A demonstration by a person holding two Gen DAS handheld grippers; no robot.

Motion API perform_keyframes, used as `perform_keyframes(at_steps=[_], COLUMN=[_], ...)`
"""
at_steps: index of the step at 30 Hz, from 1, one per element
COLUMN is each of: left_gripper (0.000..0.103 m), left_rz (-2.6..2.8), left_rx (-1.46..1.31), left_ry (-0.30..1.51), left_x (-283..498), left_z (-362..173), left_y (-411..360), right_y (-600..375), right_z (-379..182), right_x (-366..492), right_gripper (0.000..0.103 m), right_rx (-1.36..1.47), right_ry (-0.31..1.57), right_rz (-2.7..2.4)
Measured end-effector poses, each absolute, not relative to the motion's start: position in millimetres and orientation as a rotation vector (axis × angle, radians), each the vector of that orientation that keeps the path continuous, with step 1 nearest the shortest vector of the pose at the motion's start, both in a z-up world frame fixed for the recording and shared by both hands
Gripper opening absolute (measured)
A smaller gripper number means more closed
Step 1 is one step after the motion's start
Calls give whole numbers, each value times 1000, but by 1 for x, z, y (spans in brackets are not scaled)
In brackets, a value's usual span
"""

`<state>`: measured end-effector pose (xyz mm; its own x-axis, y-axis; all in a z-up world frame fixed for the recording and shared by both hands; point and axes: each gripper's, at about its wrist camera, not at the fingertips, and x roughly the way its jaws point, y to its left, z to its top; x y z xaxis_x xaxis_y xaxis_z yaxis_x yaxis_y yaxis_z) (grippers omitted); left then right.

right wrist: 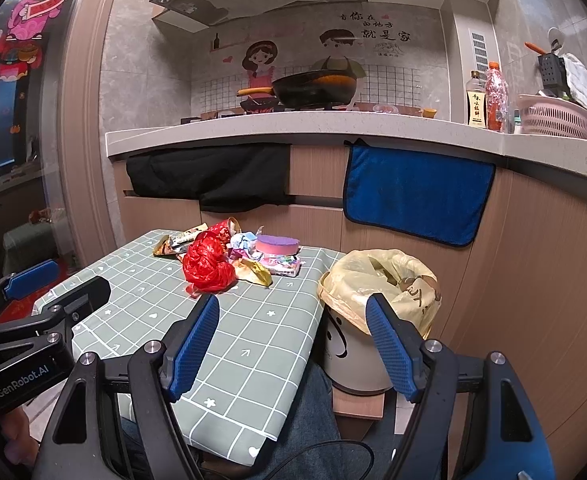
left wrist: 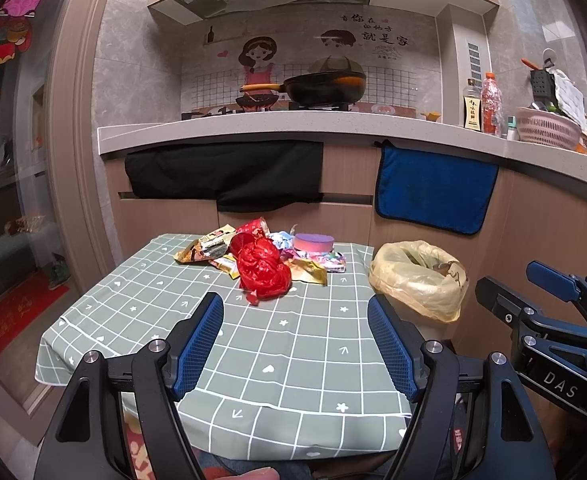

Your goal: Collect trash

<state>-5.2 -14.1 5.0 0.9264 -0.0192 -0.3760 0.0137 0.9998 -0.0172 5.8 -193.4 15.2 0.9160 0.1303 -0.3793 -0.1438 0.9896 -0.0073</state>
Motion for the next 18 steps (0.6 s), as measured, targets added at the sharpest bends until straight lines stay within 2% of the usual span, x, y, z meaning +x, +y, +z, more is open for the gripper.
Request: perform_keyframes(at_steps=[18], left_gripper=[75], left_rz=[-18], left_rx=[-16], left_ry=[389], left_x=[-6], left_z=[5], left_y=[-15], right_y=[-195], right_z=[13], right_x=[6], right_gripper=[73], right_rx=[-33], right_ry=[395], right_rz=[145])
